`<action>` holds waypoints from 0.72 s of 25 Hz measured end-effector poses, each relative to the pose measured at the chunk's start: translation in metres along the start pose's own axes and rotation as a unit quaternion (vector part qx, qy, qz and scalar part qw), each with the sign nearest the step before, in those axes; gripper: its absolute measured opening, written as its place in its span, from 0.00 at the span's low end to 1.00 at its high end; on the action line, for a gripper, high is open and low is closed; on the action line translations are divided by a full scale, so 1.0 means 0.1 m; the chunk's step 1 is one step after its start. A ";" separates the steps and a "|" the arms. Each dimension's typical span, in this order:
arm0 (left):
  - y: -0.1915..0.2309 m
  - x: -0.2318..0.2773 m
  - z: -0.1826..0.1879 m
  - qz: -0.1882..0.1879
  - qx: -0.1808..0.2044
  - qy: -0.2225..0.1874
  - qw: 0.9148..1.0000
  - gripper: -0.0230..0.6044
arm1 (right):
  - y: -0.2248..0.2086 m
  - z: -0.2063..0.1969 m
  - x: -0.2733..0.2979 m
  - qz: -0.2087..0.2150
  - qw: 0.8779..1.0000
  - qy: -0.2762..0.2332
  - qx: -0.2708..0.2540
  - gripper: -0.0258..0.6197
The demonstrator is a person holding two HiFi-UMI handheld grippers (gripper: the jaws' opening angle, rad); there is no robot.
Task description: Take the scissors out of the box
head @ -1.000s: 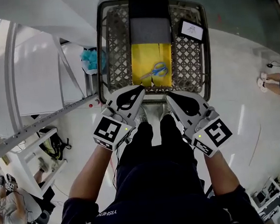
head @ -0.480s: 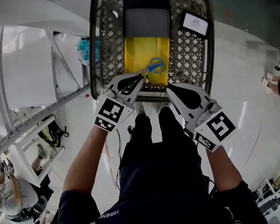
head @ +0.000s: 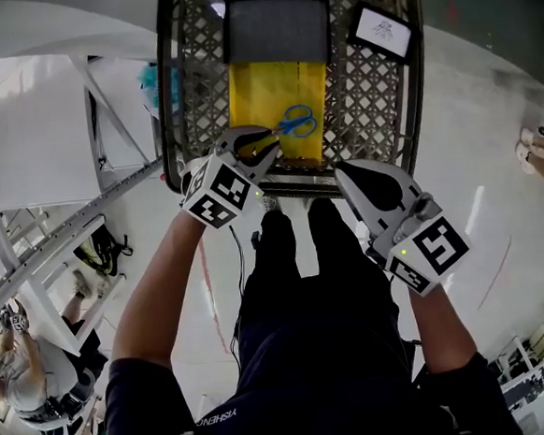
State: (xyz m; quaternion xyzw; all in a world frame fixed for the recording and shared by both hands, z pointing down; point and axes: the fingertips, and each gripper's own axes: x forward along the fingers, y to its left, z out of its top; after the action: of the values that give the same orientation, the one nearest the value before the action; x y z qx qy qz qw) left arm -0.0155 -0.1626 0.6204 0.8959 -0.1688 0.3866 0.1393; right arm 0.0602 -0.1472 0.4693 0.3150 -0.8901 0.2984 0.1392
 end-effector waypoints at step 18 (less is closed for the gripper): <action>0.05 0.55 -0.52 -0.021 0.107 0.189 0.976 0.22 | -0.17 -0.34 -0.01 -0.006 0.999 0.018 0.032 0.07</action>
State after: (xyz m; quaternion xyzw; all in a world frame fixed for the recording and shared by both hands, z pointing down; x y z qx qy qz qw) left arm -0.0152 -0.1579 0.6959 0.8195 -0.0782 0.5620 0.0799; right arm 0.0735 -0.1360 0.5033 0.3187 -0.8758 0.3314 0.1469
